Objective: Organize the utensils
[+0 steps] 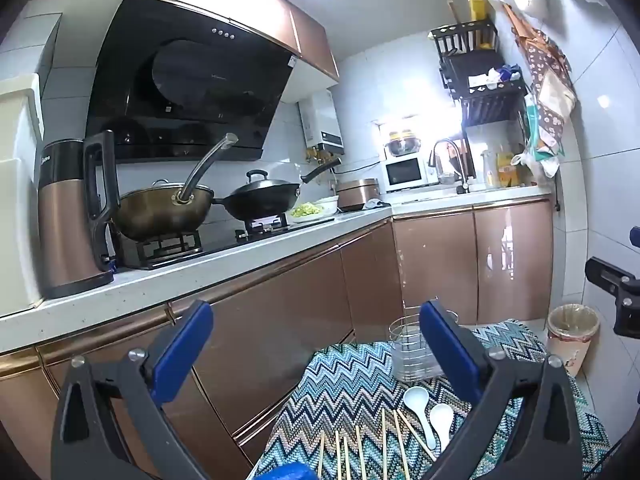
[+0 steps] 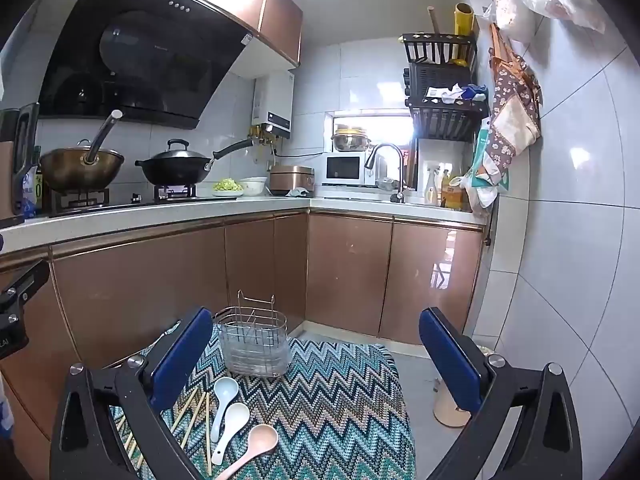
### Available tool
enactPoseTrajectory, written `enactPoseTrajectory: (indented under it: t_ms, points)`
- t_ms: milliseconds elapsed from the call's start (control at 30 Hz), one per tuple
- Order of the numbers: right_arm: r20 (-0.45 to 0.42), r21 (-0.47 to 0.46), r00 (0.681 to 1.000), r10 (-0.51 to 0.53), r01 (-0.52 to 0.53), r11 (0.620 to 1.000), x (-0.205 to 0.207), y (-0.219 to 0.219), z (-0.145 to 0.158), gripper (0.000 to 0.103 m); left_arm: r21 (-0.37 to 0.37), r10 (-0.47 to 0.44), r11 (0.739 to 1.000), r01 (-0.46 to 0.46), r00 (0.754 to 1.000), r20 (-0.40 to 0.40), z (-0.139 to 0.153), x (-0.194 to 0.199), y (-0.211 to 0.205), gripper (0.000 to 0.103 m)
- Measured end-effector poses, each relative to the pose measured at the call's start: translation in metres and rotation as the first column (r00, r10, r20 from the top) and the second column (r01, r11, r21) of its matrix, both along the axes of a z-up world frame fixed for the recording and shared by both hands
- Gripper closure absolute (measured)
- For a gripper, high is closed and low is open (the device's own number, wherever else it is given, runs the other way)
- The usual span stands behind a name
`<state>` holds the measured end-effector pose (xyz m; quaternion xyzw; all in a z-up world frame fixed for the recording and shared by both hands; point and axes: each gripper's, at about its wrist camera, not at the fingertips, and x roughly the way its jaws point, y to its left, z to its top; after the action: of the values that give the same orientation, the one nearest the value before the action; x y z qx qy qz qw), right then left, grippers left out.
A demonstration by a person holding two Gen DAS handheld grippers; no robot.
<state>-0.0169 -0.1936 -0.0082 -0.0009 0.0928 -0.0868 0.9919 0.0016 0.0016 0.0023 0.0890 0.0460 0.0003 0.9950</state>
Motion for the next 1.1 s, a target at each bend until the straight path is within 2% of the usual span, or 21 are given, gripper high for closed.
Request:
enactPoseTrajectory:
  t_ms: [367, 567, 867, 1100]
  points:
    - [0.008, -0.033, 1.000, -0.011, 0.011, 0.999, -0.005, 0.009, 0.010, 0.000, -0.031, 0.021, 0.999, -0.022, 1.000, -0.012, -0.004, -0.002, 0.003, 0.000]
    - [0.007, -0.047, 0.999, -0.032, 0.033, 0.998, -0.006, 0.013, 0.014, 0.000, -0.035, 0.039, 0.999, -0.041, 0.998, -0.045, -0.004, 0.001, 0.006, 0.000]
    - [0.015, -0.046, 0.998, -0.056, 0.057, 0.997, -0.009, 0.010, 0.017, 0.000, -0.068, 0.015, 0.997, -0.021, 0.997, -0.081, -0.003, 0.004, 0.011, 0.000]
    - [0.019, -0.046, 0.997, -0.080, 0.081, 0.996, -0.008, 0.004, 0.017, 0.000, -0.106, 0.005, 0.994, -0.011, 0.998, -0.056, -0.001, 0.004, 0.011, 0.000]
